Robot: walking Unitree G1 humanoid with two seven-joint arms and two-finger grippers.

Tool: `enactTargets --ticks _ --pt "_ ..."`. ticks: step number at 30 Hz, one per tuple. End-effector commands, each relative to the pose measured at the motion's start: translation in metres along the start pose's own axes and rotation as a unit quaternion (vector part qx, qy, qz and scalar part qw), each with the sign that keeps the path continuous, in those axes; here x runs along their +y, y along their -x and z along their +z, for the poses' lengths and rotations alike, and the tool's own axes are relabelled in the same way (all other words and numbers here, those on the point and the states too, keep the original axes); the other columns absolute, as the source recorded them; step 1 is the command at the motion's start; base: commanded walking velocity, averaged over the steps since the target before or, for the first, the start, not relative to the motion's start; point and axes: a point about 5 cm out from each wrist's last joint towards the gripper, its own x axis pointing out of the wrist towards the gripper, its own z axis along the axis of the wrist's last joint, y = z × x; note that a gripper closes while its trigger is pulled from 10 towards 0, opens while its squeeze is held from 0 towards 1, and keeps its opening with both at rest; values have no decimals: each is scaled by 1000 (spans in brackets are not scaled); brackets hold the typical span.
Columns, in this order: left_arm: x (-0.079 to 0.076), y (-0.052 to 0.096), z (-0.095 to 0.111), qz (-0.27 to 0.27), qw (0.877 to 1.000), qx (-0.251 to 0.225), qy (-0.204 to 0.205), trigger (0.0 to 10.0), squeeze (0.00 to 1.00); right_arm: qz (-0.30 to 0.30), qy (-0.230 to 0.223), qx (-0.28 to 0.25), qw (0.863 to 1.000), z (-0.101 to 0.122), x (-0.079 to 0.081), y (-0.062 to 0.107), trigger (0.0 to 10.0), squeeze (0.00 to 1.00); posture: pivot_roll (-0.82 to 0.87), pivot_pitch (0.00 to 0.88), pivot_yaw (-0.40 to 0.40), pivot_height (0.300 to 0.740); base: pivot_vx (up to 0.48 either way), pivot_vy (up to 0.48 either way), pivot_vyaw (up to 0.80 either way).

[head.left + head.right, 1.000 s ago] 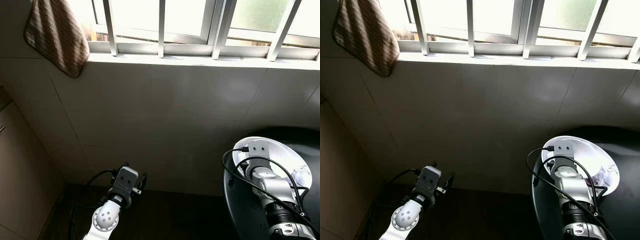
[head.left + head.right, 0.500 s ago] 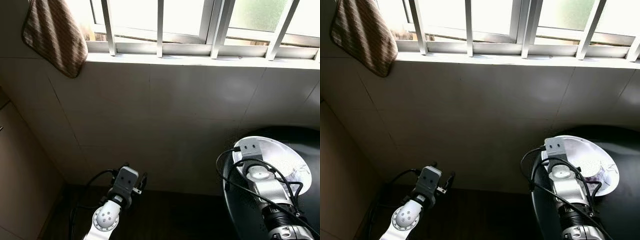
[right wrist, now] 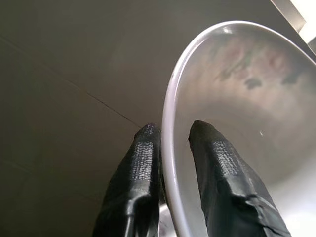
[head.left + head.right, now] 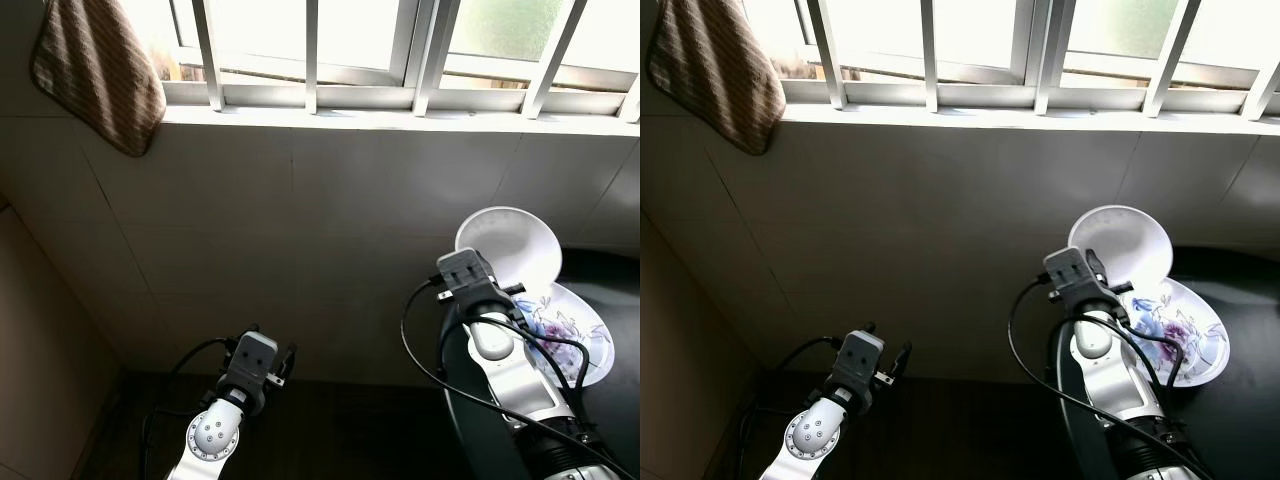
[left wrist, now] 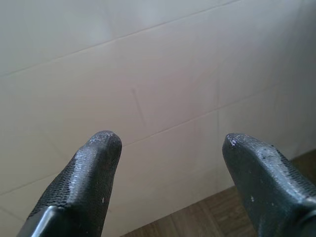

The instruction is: Kitchen organization

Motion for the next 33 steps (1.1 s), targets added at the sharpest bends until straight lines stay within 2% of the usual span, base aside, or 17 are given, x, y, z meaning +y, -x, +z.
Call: enactTargets --ticks 1,6,9,17,20,33 --pt "2 1 -2 4 1000 2 5 10000 0 35 6 -53 998 17 14 4 0 0 71 0 -47 740 0 0 800" --pt "2 1 -2 4 1000 2 7 10000 0 95 17 -100 990 23 33 16 0 0 75 0 -49 740 0 0 800" --pt "2 1 -2 5 1000 2 8 10000 0 118 22 -102 987 20 39 21 0 0 74 0 -50 740 0 0 800" --pt "3 1 1 14 1000 -10 20 10000 0 178 30 -66 981 -8 60 36 0 0 76 0 -57 740 0 0 800" --pt "4 1 0 16 1000 -7 20 10000 0 185 27 -61 980 -12 64 40 0 0 74 0 -57 740 0 119 800" --pt "4 0 1 14 1000 -9 21 10000 0 185 23 -63 980 -15 67 41 0 0 75 0 -55 740 0 462 800"
